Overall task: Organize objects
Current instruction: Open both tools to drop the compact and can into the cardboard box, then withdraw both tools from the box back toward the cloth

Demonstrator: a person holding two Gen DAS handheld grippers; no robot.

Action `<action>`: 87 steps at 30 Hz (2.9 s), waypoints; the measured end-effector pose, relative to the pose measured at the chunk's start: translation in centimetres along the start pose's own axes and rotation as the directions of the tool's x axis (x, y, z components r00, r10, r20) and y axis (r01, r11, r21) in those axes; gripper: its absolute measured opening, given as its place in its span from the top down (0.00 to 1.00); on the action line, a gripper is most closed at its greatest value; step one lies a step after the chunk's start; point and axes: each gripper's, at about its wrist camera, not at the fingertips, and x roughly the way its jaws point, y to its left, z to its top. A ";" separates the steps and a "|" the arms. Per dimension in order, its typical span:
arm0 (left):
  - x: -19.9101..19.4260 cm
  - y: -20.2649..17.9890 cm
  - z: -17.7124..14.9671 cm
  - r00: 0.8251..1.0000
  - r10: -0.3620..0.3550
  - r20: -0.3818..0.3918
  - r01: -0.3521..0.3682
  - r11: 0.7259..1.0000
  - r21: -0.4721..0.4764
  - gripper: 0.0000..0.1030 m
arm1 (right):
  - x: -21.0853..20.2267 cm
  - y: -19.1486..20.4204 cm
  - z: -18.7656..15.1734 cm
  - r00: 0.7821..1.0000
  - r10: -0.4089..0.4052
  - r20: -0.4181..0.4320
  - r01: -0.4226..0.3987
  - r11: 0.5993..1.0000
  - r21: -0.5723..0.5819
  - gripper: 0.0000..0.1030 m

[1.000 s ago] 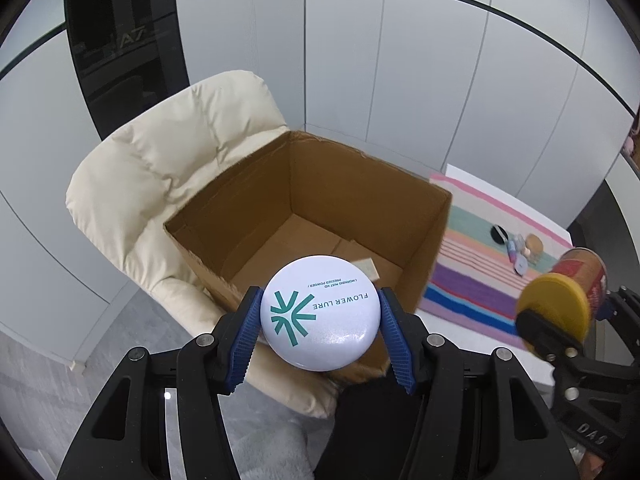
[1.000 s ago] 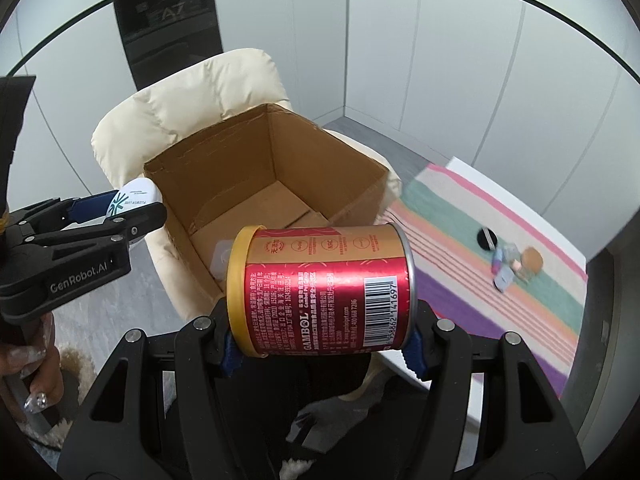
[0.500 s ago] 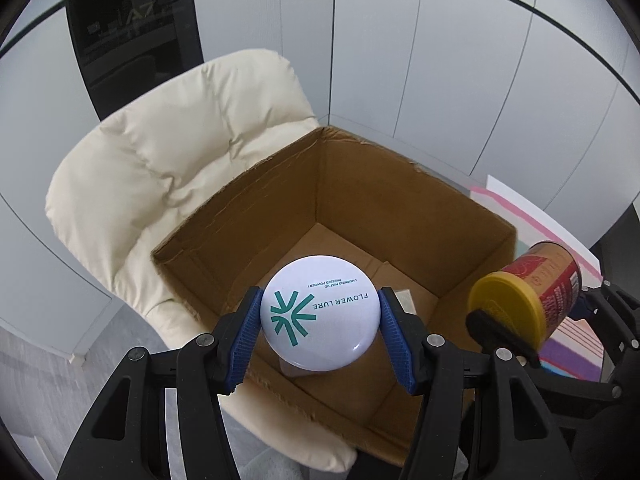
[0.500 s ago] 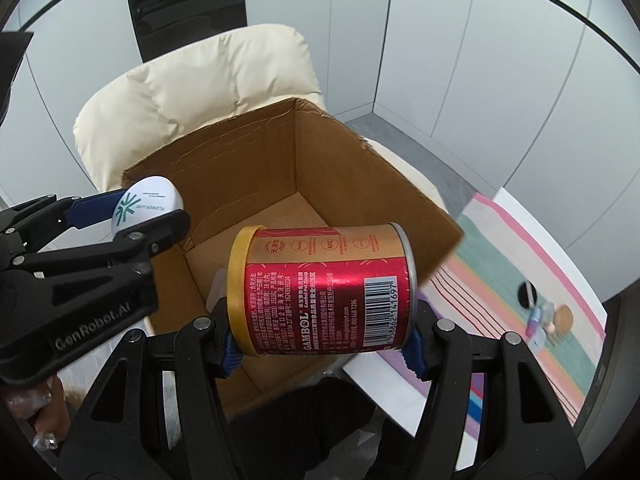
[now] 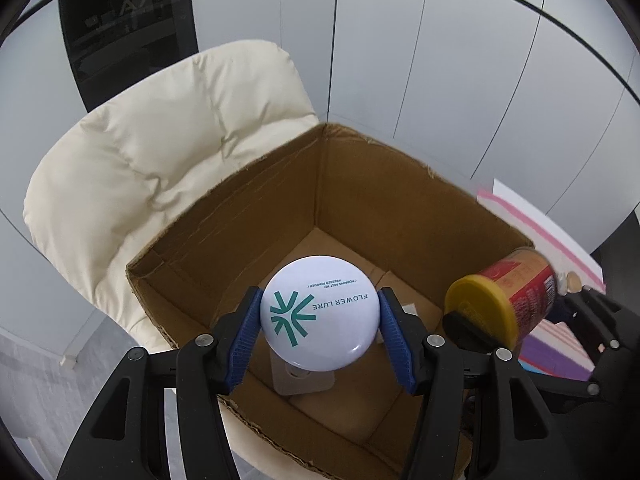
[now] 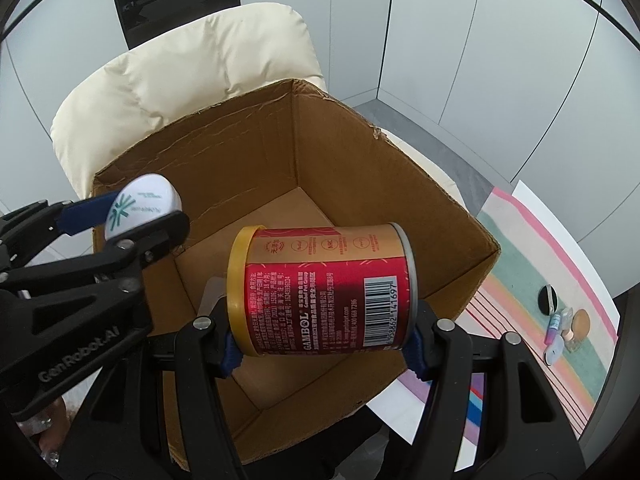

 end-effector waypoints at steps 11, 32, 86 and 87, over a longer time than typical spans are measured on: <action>-1.7 0.3 0.6 0.998 0.003 0.056 -0.003 1.000 -0.009 0.00 | -0.9 -0.6 0.2 0.998 -0.036 0.049 0.034 0.999 0.037 0.00; -3.6 1.0 -0.6 0.999 0.008 0.038 -0.006 0.999 -0.043 0.00 | -3.0 -1.1 -0.6 0.998 -0.023 0.050 0.019 0.997 0.071 0.00; -12.4 -8.5 -11.0 0.991 -0.130 -0.033 0.134 0.972 0.194 0.00 | -18.1 -8.3 -17.4 0.989 -0.137 0.060 0.109 0.936 0.334 0.00; -12.3 -9.4 -11.0 0.989 -0.141 -0.037 0.146 0.967 0.210 0.00 | -18.3 -8.8 -17.7 0.988 -0.145 0.057 0.117 0.931 0.345 0.00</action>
